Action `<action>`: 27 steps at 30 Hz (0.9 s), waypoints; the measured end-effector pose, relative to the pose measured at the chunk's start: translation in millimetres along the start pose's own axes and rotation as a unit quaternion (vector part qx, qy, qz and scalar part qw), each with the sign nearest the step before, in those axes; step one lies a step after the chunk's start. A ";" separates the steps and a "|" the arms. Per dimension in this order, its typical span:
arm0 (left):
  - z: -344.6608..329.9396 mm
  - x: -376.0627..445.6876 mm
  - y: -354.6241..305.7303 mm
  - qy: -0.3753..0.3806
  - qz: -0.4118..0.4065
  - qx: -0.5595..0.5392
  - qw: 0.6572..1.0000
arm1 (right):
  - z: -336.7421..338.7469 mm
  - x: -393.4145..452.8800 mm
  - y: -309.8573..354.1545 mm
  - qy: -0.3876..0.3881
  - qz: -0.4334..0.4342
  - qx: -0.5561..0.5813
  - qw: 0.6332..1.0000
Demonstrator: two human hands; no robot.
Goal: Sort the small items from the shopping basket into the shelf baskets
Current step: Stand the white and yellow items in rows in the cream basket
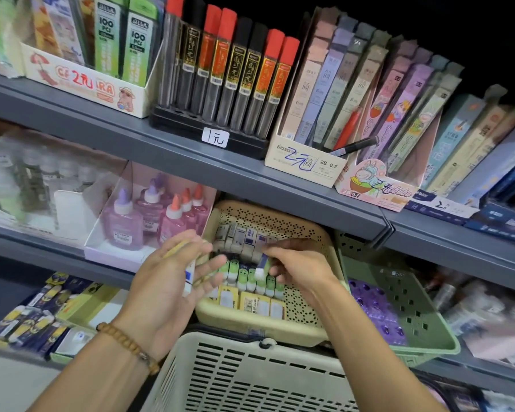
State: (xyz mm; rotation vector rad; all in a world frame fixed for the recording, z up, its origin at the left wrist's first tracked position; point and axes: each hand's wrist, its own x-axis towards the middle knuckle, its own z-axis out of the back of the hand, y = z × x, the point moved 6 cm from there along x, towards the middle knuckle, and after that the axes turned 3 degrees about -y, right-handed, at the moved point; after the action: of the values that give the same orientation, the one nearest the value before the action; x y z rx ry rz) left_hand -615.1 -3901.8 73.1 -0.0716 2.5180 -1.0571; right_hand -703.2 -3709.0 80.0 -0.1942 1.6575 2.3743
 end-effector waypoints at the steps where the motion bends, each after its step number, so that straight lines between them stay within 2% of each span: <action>1: 1.8 -0.1 -1.0 -0.007 0.007 0.002 1.000 | 2.2 7.2 -4.5 -0.012 -0.006 -0.054 0.998; 5: -1.0 -2.8 -4.2 -0.006 0.018 -0.014 1.000 | -10.5 27.7 -15.5 0.005 0.011 -0.204 0.979; 14: -7.6 -4.5 -4.0 0.063 0.054 -0.016 0.996 | 5.4 43.7 -18.9 0.016 0.035 -0.292 0.956; 19: -8.5 -7.1 1.7 0.055 0.050 0.011 0.997 | 6.4 37.8 -31.2 0.014 -0.001 -0.189 0.982; 22: -6.6 -8.1 2.1 0.045 0.046 0.031 0.997 | 11.9 22.7 -17.8 -0.005 0.044 -0.142 0.989; 24: -7.7 -9.3 2.0 0.047 0.044 0.044 0.997 | 1.2 1.5 -0.7 0.043 0.097 -0.101 0.989; 27: -11.0 -10.1 3.5 0.062 0.043 0.060 0.995 | -27.5 -35.1 24.5 0.171 0.163 -0.059 0.970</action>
State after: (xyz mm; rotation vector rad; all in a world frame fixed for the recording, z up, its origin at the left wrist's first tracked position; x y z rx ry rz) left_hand -609.8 -3889.9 81.1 0.1389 2.5355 -1.2090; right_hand -676.7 -3747.0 101.2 -0.4019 1.8124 2.8214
